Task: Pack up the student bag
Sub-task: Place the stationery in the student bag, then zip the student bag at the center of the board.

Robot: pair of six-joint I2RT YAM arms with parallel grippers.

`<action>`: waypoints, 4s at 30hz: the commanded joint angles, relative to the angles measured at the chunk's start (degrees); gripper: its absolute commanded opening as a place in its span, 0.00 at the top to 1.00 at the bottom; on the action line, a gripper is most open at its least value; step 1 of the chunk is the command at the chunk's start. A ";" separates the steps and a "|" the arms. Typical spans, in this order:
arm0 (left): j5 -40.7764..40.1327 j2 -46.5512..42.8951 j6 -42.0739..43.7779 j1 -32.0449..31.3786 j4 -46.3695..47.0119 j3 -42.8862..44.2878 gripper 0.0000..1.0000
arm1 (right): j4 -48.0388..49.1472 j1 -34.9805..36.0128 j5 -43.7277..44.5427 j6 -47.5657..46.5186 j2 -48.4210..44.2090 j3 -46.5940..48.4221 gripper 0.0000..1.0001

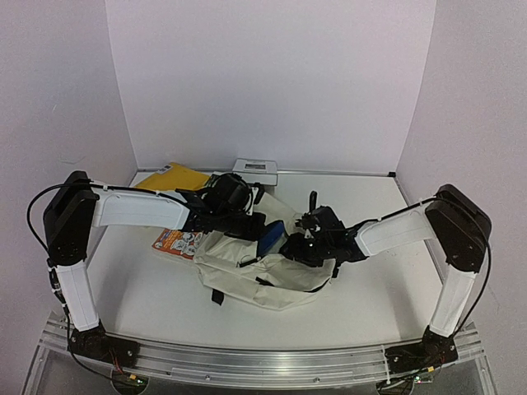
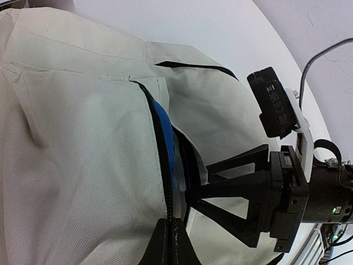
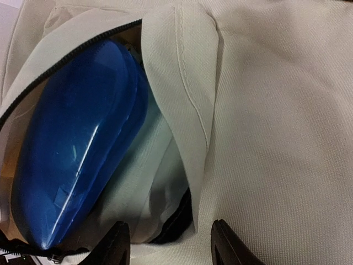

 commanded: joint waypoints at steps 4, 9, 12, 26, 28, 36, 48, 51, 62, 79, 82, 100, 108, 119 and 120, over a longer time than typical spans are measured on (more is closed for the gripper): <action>0.73 -1.75 0.98 -0.27 1.02 1.05 1.00 | -0.02 -1.40 -0.14 0.32 3.91 5.32 0.62; -0.86 -2.29 1.03 -0.26 0.53 1.19 1.00 | -0.26 -2.32 -0.58 2.37 1.62 6.06 1.00; -2.68 -3.57 0.85 -0.26 0.02 1.57 1.00 | 0.19 -2.24 -0.44 0.38 -4.64 6.77 1.00; -10.27 -8.63 4.51 -1.63 -1.09 3.66 1.00 | -4.06 0.28 -1.55 -7.19 -12.47 12.03 1.00; -14.13 -9.84 4.07 -1.54 -2.33 3.68 1.00 | -4.06 0.71 -0.98 -8.01 -15.23 11.61 1.00; -16.75 -7.81 3.29 -1.23 -5.98 7.25 1.00 | -6.72 0.75 1.51 -10.93 -20.98 14.31 1.00; -1.99 -5.75 6.29 -1.31 -2.94 8.28 1.00 | -10.15 1.41 6.62 -6.88 -15.29 11.11 1.00; 6.06 -4.05 6.08 -1.53 -2.25 7.86 1.00 | -10.15 1.40 6.90 -5.60 -14.66 9.58 1.00; 24.74 1.46 0.61 -2.20 3.30 4.44 0.86 | -12.72 1.39 10.39 -4.89 -17.23 4.20 0.73; 9.70 -14.33 -7.02 5.58 -1.83 -10.18 0.27 | -21.64 9.19 -2.10 -16.44 -23.31 7.10 0.57; 9.07 -14.77 -7.36 7.08 -3.56 -11.32 0.24 | -26.19 13.94 0.10 -21.88 -17.80 11.43 0.57; 9.02 -17.40 -22.21 7.12 -7.36 -23.38 0.22 | -42.92 21.53 19.54 -46.54 3.53 27.77 0.63; 14.47 -15.31 -28.10 7.12 3.42 -28.74 0.27 | -42.79 23.28 25.03 -52.15 7.10 27.02 0.69; 14.81 -11.54 -30.26 7.13 6.68 -29.28 0.46 | -40.27 24.57 27.64 -54.13 10.63 26.31 0.81; 14.56 -11.28 -30.34 7.12 6.50 -29.28 0.49 | -39.90 24.57 28.25 -54.12 10.97 26.19 0.84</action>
